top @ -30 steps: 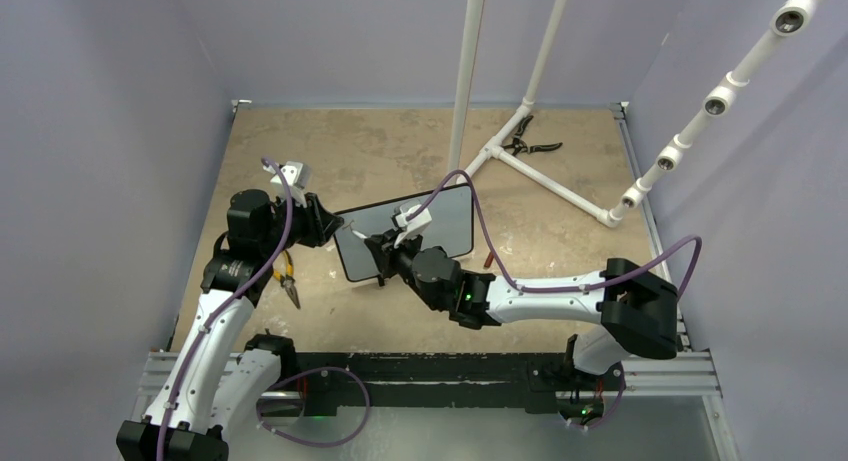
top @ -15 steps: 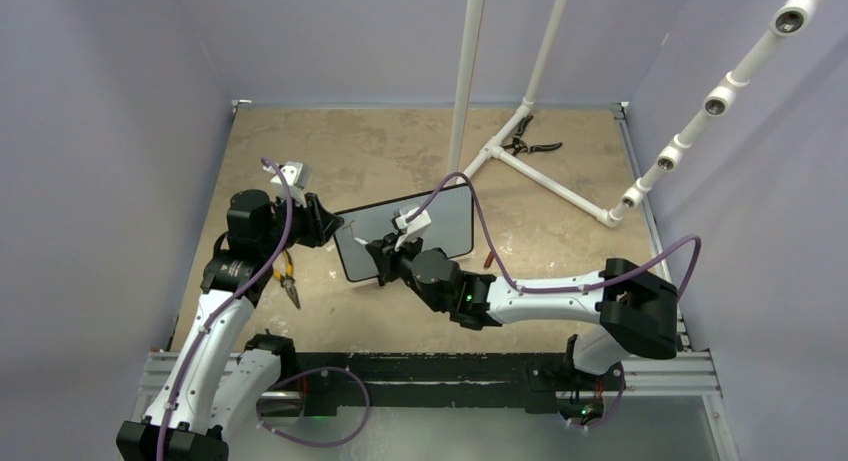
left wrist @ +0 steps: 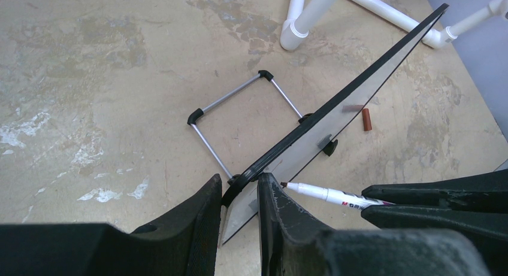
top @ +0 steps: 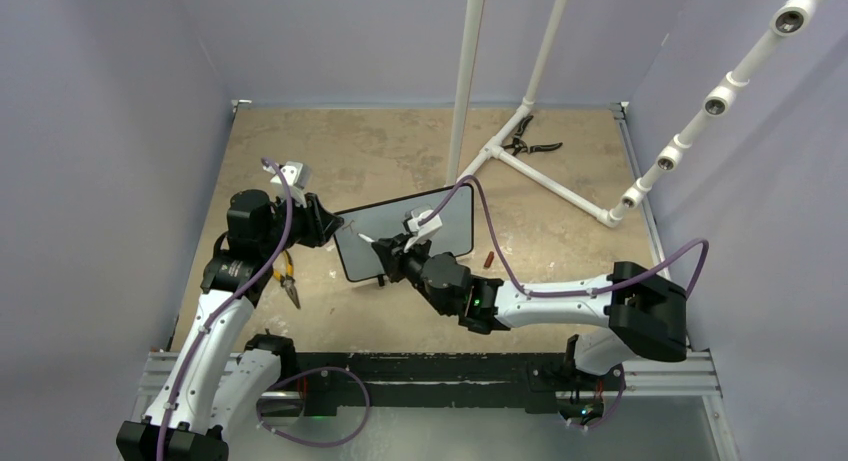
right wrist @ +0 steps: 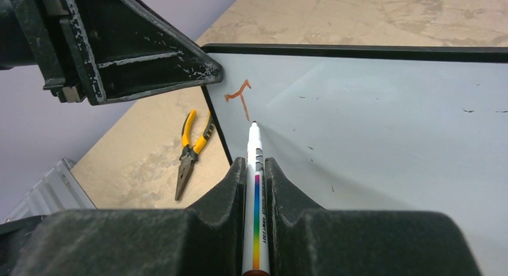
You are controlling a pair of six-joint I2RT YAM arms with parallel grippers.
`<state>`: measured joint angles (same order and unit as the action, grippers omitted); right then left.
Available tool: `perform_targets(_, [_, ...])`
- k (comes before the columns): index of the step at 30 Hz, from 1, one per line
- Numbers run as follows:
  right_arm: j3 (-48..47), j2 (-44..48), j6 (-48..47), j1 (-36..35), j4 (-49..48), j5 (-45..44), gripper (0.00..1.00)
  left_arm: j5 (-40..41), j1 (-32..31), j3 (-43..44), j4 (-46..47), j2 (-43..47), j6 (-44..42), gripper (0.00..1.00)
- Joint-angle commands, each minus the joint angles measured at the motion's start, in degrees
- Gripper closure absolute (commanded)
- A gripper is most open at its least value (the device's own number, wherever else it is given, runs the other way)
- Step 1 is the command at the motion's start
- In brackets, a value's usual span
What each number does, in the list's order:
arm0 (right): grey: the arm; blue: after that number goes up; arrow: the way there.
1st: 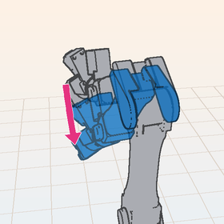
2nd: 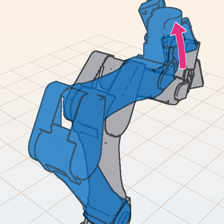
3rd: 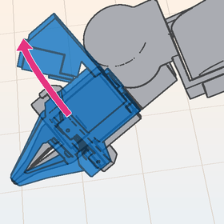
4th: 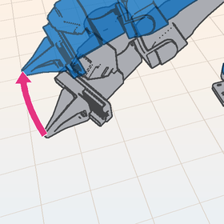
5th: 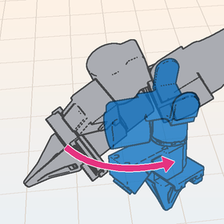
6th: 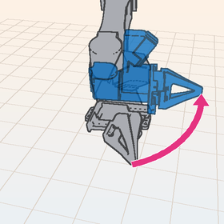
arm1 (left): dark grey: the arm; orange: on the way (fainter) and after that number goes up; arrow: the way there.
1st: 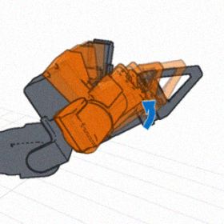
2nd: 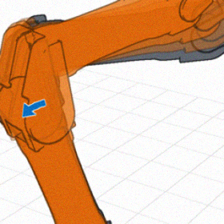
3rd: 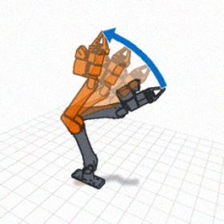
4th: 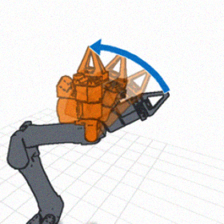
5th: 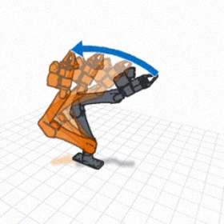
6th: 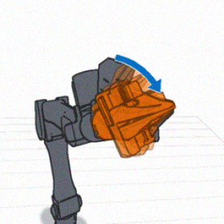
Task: Write a sentence on the whiteboard
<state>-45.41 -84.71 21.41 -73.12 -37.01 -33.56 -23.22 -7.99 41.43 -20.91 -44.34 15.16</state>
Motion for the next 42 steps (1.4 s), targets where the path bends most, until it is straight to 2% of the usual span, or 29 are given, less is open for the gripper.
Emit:
perform_targets(1, [-1.0, 1.6, -0.1, -0.3, -2.4, -3.7, 1.00, 1.1, 0.2, 0.1, 1.4, 0.6, -0.8, 0.88])
perform_targets(21, [-2.8, 0.1, -1.8, -0.3, -3.5, -6.9, 1.00, 0.3, 0.1, 0.0, 1.5, 0.6, -0.8, 0.88])
perform_targets(33, [-4.9, -2.4, -3.7, -0.2, -3.9, -3.2, 1.00, 0.3, 0.2, -0.1, 1.6, 0.7, -0.8, 0.88])
perform_targets(42, [-3.9, -2.5, -1.4, -0.3, -1.2, -4.4, 1.00, 0.3, 0.1, -0.1, 1.6, 0.9, -0.8, 0.88])
